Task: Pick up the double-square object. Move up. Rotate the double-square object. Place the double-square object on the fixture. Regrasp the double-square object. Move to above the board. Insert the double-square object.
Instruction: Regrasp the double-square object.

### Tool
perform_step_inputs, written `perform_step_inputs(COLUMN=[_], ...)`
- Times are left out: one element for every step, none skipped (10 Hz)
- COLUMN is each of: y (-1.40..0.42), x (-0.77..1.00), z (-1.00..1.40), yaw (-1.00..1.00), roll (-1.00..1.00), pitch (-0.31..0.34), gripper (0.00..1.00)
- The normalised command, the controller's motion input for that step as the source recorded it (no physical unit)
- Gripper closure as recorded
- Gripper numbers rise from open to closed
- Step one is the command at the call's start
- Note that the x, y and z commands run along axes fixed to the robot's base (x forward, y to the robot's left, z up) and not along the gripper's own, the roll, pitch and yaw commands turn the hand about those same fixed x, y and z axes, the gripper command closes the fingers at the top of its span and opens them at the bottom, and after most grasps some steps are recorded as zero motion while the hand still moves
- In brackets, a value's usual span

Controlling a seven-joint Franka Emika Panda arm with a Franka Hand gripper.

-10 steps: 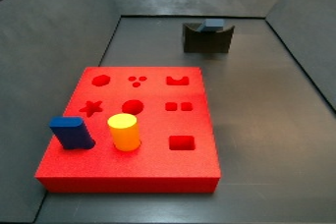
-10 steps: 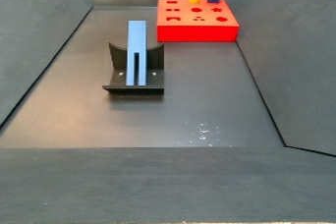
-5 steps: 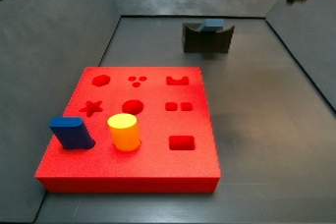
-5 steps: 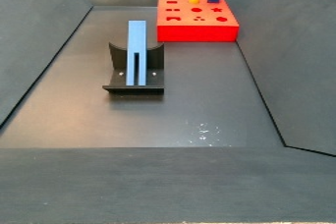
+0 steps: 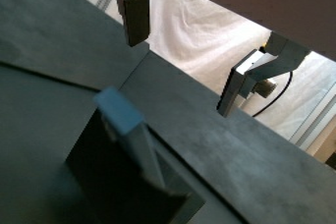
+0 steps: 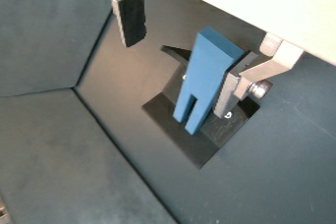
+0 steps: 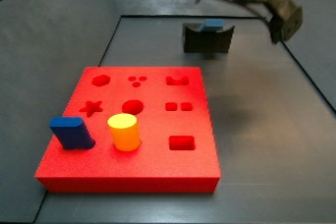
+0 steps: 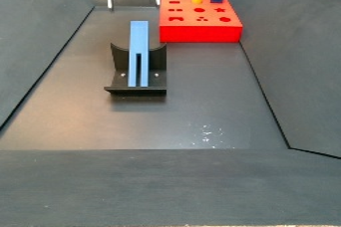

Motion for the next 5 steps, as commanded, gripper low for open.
perform_step_inputs(y=[0.03, 0.03, 0.03, 0.01, 0.01], x=[0.05, 0.06, 0.05, 0.05, 0.06], z=[-1.00, -1.00, -0.83, -0.61, -0.44], yaw=[-0.07, -0.07, -0.07, -0.06, -0.05], roll=[0.05, 0.05, 0.05, 0.05, 0.06], pitch=[-0.081, -0.063, -0.044, -0.019, -0.004], gripper=[0.00, 0.00, 0.00, 0.00, 0.00])
